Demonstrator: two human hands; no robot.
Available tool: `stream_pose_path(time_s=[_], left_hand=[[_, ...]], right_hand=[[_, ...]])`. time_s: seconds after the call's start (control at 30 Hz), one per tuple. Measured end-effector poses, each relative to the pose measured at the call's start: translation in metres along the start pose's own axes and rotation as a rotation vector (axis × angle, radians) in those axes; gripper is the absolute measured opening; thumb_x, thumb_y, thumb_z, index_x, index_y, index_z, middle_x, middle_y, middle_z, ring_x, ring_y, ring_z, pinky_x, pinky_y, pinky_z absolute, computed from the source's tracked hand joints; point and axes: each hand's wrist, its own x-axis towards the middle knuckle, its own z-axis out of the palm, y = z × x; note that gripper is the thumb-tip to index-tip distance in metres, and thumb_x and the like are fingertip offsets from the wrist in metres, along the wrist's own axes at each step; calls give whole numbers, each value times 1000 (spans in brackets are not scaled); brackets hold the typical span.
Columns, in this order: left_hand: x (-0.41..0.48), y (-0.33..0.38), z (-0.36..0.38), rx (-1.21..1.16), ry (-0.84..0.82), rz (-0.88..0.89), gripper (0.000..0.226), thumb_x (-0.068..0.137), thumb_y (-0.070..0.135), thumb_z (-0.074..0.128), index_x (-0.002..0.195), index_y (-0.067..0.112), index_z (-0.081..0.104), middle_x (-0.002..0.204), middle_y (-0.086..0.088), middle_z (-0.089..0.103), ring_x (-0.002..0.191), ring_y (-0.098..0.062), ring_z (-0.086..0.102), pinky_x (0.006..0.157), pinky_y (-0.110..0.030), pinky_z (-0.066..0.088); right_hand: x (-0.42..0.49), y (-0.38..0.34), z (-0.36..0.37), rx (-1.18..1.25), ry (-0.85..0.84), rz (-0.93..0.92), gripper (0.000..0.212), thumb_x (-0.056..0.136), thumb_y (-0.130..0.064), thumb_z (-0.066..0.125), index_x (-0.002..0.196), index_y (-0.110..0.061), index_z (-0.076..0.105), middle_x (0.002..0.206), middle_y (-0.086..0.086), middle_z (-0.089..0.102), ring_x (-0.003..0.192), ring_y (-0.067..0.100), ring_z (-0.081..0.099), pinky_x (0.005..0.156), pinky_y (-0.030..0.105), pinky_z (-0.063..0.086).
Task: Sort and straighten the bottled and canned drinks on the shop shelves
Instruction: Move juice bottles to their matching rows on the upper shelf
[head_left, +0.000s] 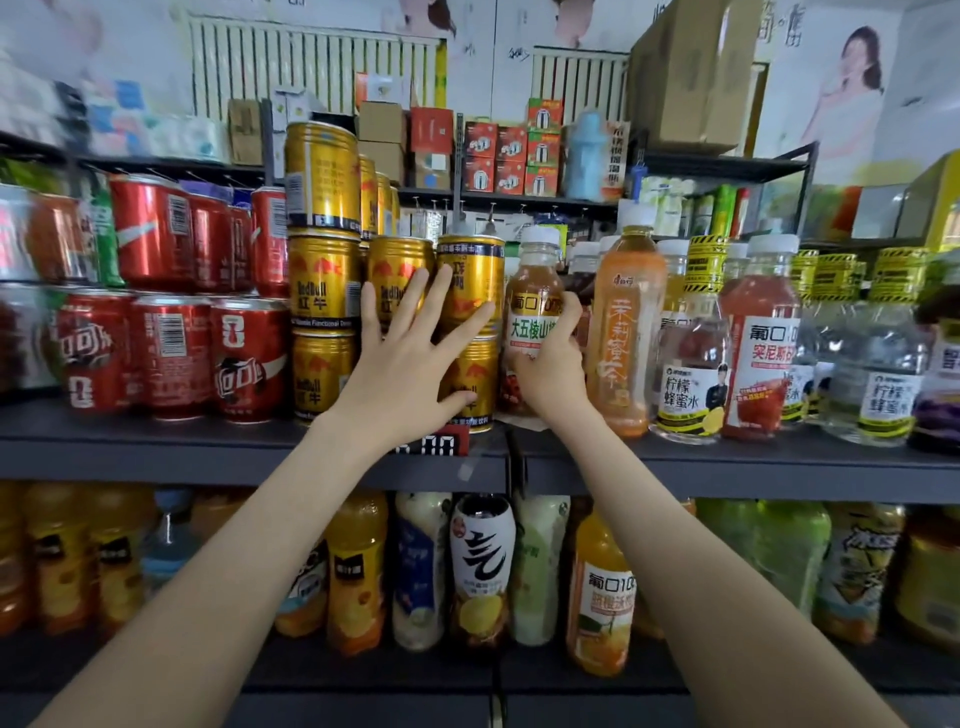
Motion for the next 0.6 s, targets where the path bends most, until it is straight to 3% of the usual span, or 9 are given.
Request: stream_pose_path(time_s=[0.17, 0.3, 0.43, 0.6], left_hand=[[-5, -3, -2, 22, -27, 2, 89, 85, 58, 56, 150, 37, -1, 158, -12, -16, 144, -31, -19, 102, -57, -23], [-6, -1, -2, 16, -46, 3, 92, 84, 58, 56, 150, 36, -3, 157, -12, -17, 144, -31, -19, 103, -58, -21], [-4, -2, -2, 9, -49, 21, 95, 82, 59, 59, 150, 35, -3, 156, -11, -21, 140, -27, -26, 104, -58, -20], [-1, -6, -2, 26, -53, 66, 101, 78, 61, 62, 149, 36, -4, 153, -8, -28, 140, -29, -26, 105, -56, -23]], right_hand=[[3, 1, -4, -30, -40, -19, 93, 90, -7, 59, 149, -23, -11, 135, 25, 39, 106, 32, 56, 90, 40, 48], [-3, 0, -8, -68, -31, -43, 96, 89, -10, 61, 150, -25, -13, 140, 26, 33, 108, 34, 56, 84, 33, 43], [-15, 1, -12, -196, -93, -84, 115, 84, -9, 69, 146, -31, -25, 150, 27, 17, 116, 39, 53, 92, 42, 45], [-14, 1, -5, -391, -95, -150, 107, 89, -4, 61, 145, -33, -25, 151, 32, 10, 108, 41, 58, 87, 37, 46]])
